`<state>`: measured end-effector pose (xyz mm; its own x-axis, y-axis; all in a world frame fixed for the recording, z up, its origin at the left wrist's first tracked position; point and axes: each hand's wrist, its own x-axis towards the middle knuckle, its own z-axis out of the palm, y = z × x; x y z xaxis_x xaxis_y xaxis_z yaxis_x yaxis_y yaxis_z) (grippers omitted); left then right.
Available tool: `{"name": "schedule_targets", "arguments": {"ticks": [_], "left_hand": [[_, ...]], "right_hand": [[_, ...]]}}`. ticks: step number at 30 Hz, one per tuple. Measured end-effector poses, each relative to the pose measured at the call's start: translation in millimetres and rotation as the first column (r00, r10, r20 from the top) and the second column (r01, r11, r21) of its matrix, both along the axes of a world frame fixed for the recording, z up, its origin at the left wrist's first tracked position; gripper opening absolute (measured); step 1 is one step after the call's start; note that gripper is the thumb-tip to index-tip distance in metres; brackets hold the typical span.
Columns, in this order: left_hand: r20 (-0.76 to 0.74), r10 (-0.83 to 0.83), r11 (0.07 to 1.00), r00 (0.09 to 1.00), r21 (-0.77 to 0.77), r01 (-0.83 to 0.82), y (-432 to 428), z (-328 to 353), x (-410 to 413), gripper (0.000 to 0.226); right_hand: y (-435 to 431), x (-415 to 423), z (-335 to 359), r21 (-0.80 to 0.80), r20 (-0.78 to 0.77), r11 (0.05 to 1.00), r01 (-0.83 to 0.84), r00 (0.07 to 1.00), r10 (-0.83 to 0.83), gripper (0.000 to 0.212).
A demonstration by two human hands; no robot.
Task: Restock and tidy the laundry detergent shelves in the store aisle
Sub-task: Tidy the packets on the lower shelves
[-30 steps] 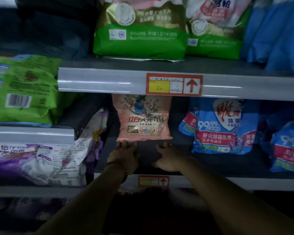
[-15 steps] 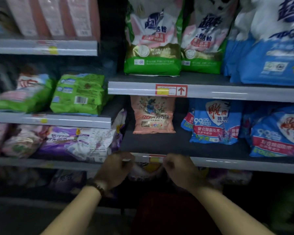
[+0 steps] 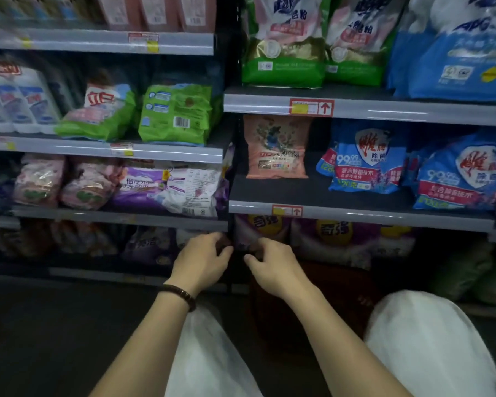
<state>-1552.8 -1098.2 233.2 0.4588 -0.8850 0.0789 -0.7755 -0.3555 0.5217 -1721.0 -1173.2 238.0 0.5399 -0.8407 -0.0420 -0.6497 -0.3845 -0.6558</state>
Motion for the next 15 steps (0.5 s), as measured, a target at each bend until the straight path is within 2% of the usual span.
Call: {"name": "schedule_targets", "arguments": {"ticks": [6,10,12,15], "left_hand": [[-0.029,0.015,1.0,0.999,-0.001,-0.015,21.6,-10.2,4.1,0.026],[-0.035,0.038,0.999,0.999,0.004,-0.038,33.1,-8.1,9.8,0.012],[-0.03,0.061,0.998,0.998,-0.016,-0.062,36.5,-5.8,13.3,0.006],[-0.041,0.103,0.994,0.994,-0.028,-0.104,43.2,-5.4,19.9,0.012]], "right_hand": [[10.4,23.1,21.1,-0.059,-0.044,0.996,-0.072,0.997,0.069,0.037],[17.1,39.1,41.5,-0.058,-0.131,0.977,-0.205,0.972,0.196,0.034],[14.9,47.3,48.1,-0.08,-0.132,0.971,-0.223,0.968,0.212,0.036],[13.6,64.4,49.3,-0.061,-0.096,0.975,-0.215,0.973,0.209,0.039]]}}
